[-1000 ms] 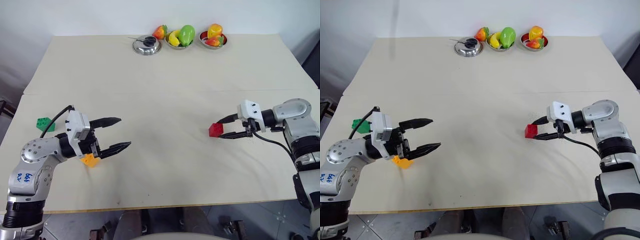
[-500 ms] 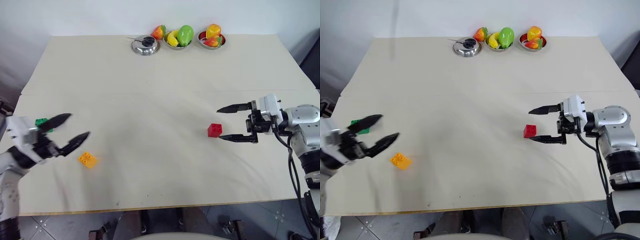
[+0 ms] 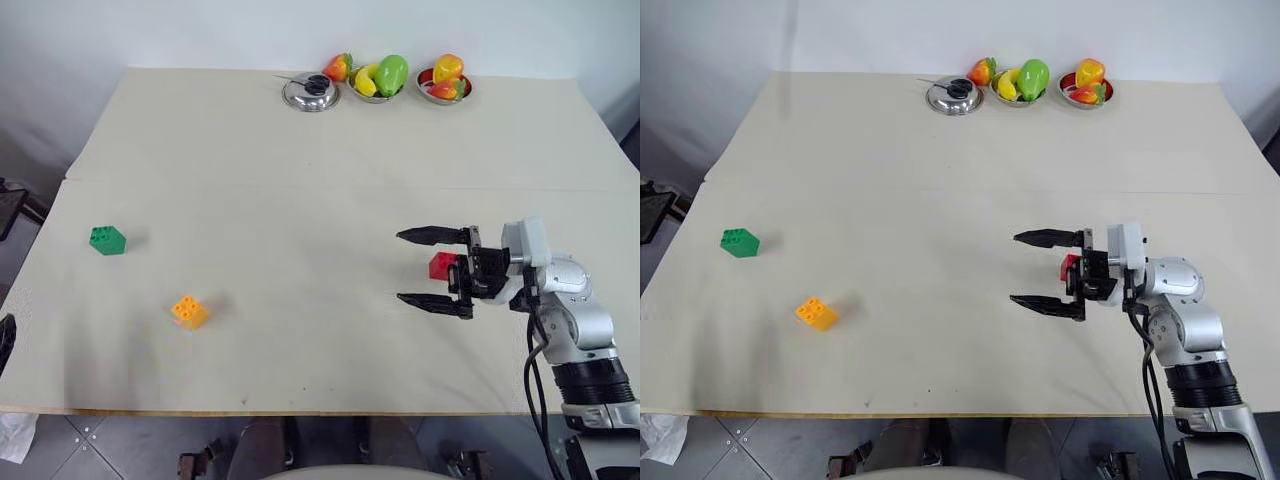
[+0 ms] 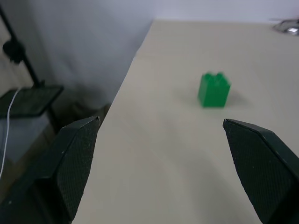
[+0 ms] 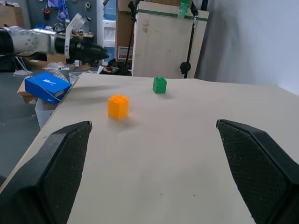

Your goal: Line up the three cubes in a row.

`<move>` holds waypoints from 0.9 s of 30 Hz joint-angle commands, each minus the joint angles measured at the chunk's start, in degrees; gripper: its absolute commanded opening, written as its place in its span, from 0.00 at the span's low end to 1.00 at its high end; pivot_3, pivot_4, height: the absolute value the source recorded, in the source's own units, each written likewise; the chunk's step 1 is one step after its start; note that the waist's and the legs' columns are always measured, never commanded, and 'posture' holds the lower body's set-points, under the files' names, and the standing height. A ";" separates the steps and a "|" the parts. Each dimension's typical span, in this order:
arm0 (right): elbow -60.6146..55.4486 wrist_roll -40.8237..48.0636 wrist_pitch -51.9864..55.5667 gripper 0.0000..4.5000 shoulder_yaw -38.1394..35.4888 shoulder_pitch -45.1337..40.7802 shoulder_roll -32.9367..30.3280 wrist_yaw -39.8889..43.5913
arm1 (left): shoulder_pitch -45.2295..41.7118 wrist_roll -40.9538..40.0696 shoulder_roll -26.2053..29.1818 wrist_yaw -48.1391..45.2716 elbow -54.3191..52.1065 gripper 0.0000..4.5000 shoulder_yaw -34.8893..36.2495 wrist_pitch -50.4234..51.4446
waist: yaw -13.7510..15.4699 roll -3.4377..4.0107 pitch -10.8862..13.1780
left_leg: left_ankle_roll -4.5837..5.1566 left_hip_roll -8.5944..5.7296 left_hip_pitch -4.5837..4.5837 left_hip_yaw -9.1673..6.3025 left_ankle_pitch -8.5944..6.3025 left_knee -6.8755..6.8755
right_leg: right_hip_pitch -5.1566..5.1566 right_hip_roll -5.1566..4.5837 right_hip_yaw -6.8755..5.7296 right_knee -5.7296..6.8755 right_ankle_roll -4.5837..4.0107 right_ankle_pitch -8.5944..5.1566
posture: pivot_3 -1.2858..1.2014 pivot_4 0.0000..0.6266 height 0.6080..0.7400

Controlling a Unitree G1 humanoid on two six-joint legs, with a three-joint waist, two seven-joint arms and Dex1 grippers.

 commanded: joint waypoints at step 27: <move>-1.66 -3.92 -0.58 1.00 -5.93 4.80 0.92 2.25 | -32.38 11.89 6.15 21.87 7.64 0.91 -25.94 10.47 | -0.44 -0.08 -0.03 | 0.07 -0.02 -0.04 0.15 -0.02 -0.01 | 0.10 0.15 -1.40 0.11 0.03 0.02 | 0.52 0.24 1.00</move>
